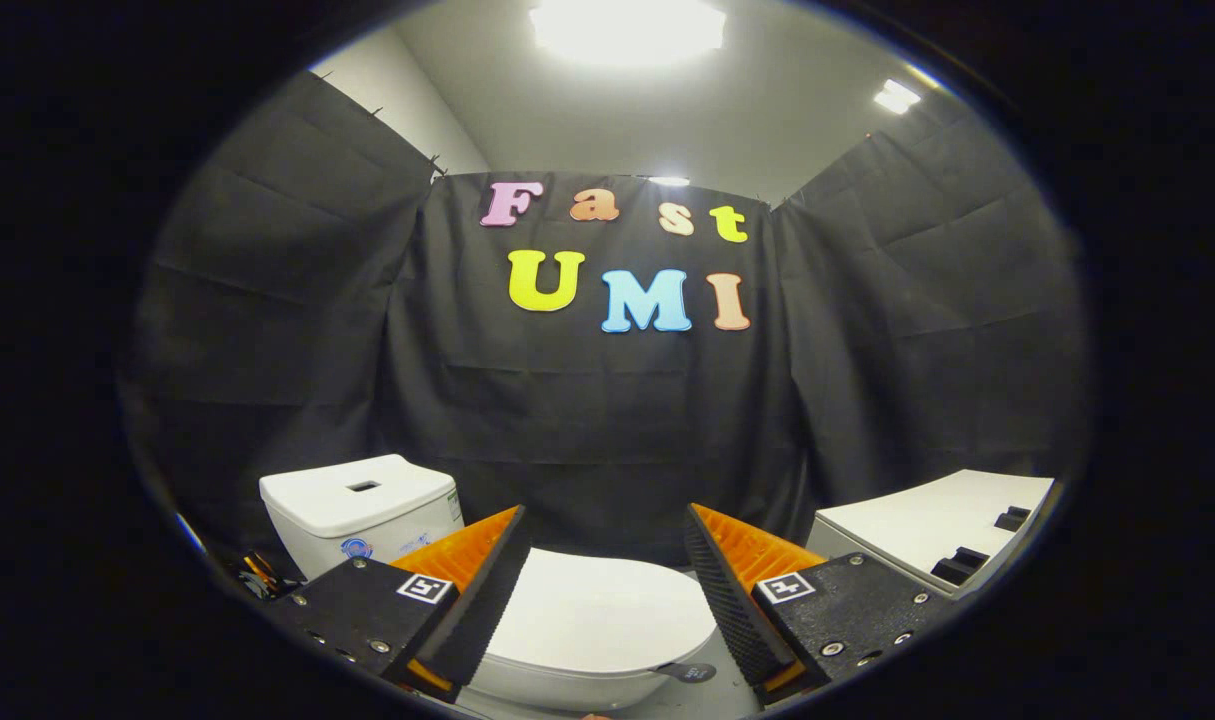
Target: Open the toilet lid.
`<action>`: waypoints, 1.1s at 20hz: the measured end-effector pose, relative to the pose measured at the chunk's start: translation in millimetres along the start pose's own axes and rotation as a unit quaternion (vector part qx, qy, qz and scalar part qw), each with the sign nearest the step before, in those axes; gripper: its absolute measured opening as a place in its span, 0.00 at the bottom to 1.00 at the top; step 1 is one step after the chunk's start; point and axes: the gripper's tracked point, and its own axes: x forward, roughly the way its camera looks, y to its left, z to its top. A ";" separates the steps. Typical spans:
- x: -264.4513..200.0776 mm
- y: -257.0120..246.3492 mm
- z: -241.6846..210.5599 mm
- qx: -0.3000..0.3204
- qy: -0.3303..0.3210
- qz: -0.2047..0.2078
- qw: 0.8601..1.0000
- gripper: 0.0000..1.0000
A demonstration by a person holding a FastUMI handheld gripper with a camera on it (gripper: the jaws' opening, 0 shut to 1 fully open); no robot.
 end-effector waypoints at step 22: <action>16.7 -116.2 -95.1 0.295 0.021 -0.130 0.946 0.95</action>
